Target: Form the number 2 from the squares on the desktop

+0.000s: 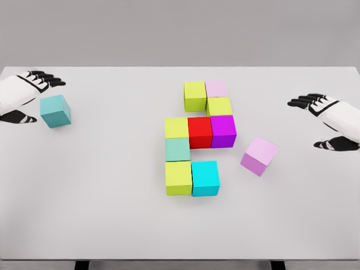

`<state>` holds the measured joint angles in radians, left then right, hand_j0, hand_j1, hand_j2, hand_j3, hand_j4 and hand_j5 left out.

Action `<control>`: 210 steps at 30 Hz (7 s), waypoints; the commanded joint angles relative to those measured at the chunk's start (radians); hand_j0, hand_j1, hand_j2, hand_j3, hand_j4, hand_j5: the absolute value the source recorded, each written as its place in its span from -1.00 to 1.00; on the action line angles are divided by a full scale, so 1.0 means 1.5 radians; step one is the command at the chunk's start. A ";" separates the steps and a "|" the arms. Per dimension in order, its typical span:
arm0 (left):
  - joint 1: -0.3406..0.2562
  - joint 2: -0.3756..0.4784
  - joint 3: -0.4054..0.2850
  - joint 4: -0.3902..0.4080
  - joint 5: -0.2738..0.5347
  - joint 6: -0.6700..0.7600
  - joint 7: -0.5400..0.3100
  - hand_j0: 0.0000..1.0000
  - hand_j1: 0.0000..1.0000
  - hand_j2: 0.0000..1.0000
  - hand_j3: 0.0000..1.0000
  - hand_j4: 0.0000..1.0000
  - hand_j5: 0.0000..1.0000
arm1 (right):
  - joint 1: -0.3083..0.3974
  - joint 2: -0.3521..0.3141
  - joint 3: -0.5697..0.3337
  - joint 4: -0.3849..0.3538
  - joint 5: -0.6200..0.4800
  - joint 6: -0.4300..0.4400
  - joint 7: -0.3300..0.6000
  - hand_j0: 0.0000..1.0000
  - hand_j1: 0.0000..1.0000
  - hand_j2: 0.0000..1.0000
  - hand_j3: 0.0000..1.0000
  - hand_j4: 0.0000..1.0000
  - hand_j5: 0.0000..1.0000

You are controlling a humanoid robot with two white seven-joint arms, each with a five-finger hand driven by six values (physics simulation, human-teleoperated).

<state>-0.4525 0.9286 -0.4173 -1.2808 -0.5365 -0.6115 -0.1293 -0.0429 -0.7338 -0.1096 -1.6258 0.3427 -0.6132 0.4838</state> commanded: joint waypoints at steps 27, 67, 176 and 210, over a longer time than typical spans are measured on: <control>-0.269 -0.060 -0.323 0.240 -0.036 0.000 0.002 1.00 1.00 1.00 1.00 1.00 1.00 | -0.267 -0.189 0.348 -0.039 0.001 0.002 0.080 0.74 0.74 0.74 0.74 0.74 0.74; -0.321 -0.079 -0.359 0.262 -0.042 0.000 -0.010 1.00 1.00 1.00 1.00 1.00 1.00 | -0.289 -0.147 0.427 -0.063 0.041 0.002 0.085 0.80 0.80 0.80 0.80 0.80 0.80; -0.425 -0.360 -0.381 0.337 -0.052 0.000 -0.108 0.32 0.32 0.32 0.32 0.32 0.32 | -0.283 -0.250 0.458 -0.091 -0.097 0.002 0.085 0.99 0.99 0.99 0.99 0.99 0.99; -0.432 -0.284 -0.372 0.332 -0.012 0.000 -0.112 1.00 1.00 1.00 1.00 1.00 1.00 | -0.772 -0.435 1.105 -0.093 0.027 0.002 -0.082 0.90 0.90 0.90 0.90 0.90 0.90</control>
<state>-1.0999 0.4745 -0.9802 -0.7792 -0.5729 -0.6124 -0.2985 -1.1996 -1.3923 1.5180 -1.7608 0.3711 -0.6126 0.3789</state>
